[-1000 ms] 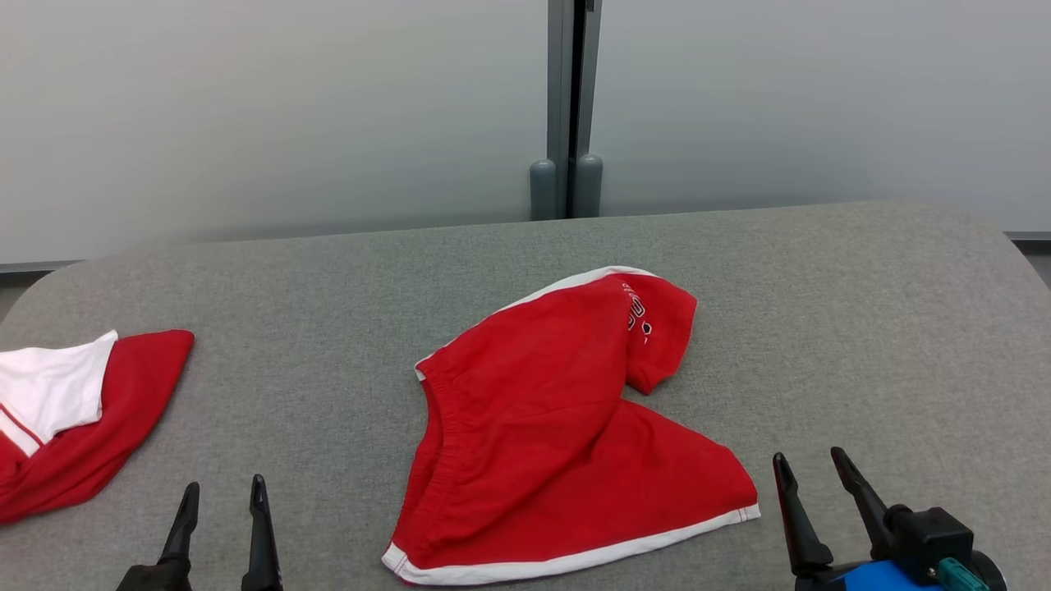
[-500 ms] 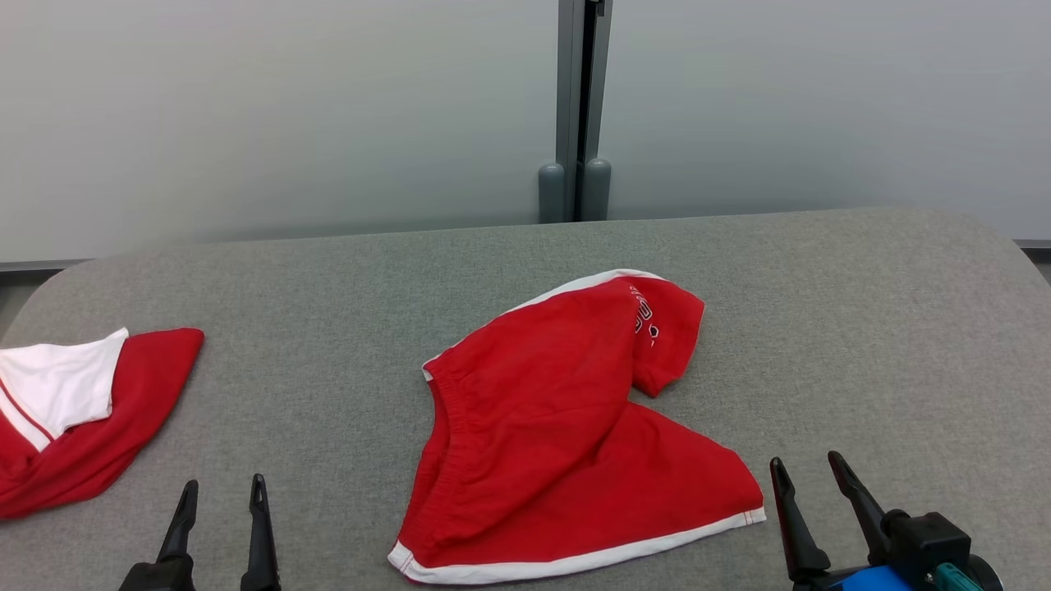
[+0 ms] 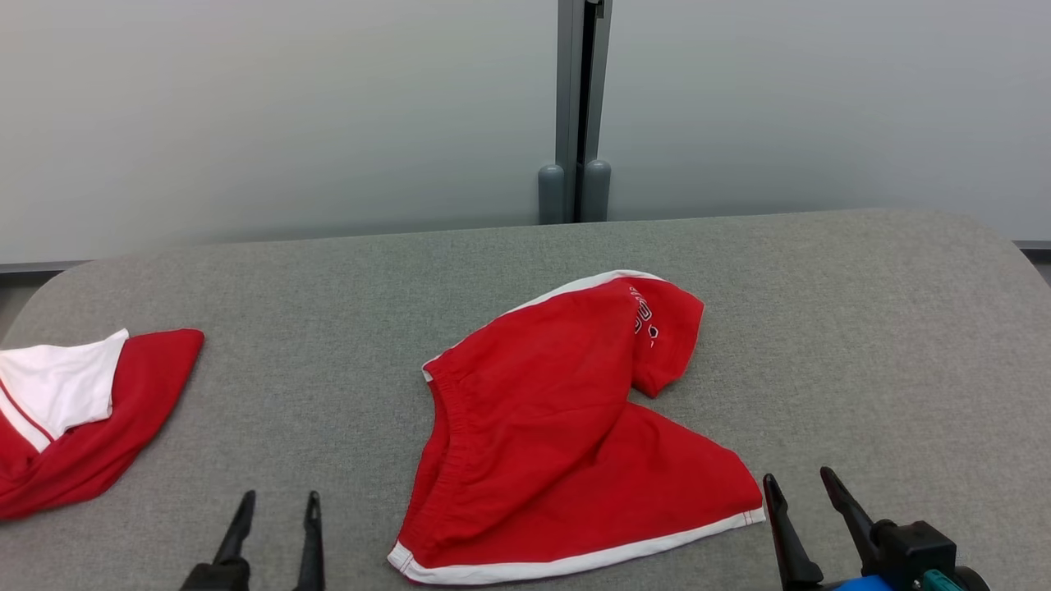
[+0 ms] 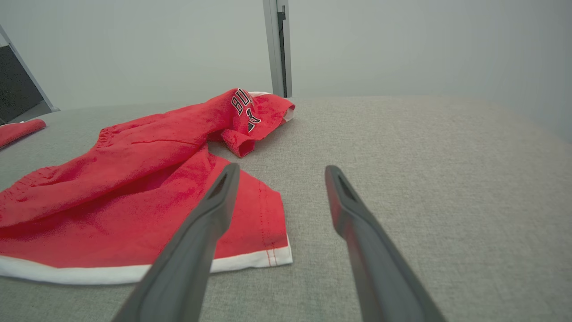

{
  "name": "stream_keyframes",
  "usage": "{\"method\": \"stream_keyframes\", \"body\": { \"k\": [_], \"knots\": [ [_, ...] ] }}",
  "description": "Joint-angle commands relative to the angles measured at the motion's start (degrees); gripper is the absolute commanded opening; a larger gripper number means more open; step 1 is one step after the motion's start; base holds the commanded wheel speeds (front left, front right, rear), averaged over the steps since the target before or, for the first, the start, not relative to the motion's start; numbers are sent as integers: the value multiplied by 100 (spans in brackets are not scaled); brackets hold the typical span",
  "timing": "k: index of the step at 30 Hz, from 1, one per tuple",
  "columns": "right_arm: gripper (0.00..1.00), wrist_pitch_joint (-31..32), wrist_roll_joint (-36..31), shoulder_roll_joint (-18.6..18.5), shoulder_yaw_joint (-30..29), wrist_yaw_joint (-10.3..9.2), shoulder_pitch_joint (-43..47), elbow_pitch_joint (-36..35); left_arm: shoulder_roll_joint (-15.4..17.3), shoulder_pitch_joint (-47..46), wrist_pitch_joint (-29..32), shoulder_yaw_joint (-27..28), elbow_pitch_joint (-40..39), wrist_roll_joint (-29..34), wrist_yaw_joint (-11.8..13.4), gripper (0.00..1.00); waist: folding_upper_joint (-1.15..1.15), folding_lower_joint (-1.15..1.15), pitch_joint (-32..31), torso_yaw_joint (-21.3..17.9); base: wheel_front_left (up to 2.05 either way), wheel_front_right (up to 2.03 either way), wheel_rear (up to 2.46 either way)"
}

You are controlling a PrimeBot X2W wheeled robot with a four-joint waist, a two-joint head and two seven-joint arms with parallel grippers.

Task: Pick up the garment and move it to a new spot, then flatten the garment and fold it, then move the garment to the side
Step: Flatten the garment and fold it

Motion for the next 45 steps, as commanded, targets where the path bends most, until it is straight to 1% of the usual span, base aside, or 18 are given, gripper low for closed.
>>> {"method": "stream_keyframes", "body": {
  "k": [1,9,14,18,22,26,32,33,34,35,37,38,39,40,41,42,43,45],
  "knots": [
    [100,-20,-56,-28,15,1,-26,55,60,-76,-16,-184,90,50,-39,100,-1,0,7,-6,0,0,0],
    [100,-21,-265,-28,46,1,-379,703,426,-228,-16,-1454,678,-260,-37,100,-1,0,107,-95,0,0,0],
    [100,-20,-305,-28,120,1,-577,1140,651,-413,-15,-2062,1058,-492,-36,100,-1,0,194,-120,0,0,0],
    [100,-21,-260,-29,201,1,-740,1388,770,-628,-16,-2322,1344,-669,-37,100,-1,0,292,-130,0,0,0],
    [100,-21,-210,-30,290,1,-868,1619,798,-812,-16,-2544,1574,-793,-37,100,-1,0,350,-144,0,0,0],
    [100,-21,-178,-30,334,1,-1003,1841,825,-983,-16,-2901,1769,-916,-38,100,-1,0,393,-154,0,0,0],
    [100,-20,-136,-28,428,1,-1109,2109,861,-1099,-15,-3179,1923,-1086,-38,100,-1,0,429,-148,0,0,0],
    [100,-21,-104,-28,448,1,-1129,2152,855,-1114,-16,-3213,1961,-1136,-38,98,-1,0,434,-146,0,0,0],
    [100,-20,-83,-30,468,1,-1153,2202,851,-1131,-15,-3244,2012,-1167,-38,86,-1,0,435,-144,0,0,0],
    [100,-21,-75,-29,497,1,-1178,2243,847,-1146,-13,-3283,2067,-1198,-38,82,-1,0,438,-142,0,0,0],
    [100,-21,-29,-29,542,1,-1234,2339,819,-1156,-2,-3376,2149,-1277,-38,81,-1,0,445,-132,0,0,0],
    [100,-21,-4,-29,568,1,-1251,2399,816,-1161,-1,-3417,2188,-1302,-38,75,-1,0,448,-128,0,0,0],
    [100,-20,40,-29,606,1,-1267,2481,811,-1179,0,-3455,2221,-1343,-39,47,-1,0,451,-123,0,0,0],
    [95,-20,70,-28,649,1,-1295,2562,813,-1203,0,-3515,2233,-1364,-39,38,-1,0,454,-117,0,0,0],
    [43,-19,112,-31,675,1,-1344,2606,818,-1228,0,-3555,2222,-1395,-39,0,-1,0,456,-113,0,0,0],
    [43,-18,163,-30,704,1,-1377,2641,810,-1236,0,-3579,2199,-1454,-39,0,-1,0,457,-110,0,0,0],
    [0,-17,196,-28,734,1,-1399,2664,804,-1227,0,-3585,2172,-1517,-38,0,-1,0,452,-106,0,0,0],
    [0,-19,283,-27,794,1,-1429,2610,827,-1214,-2,-3533,2059,-1626,-38,0,-1,0,433,-110,0,0,0]
  ]
}}
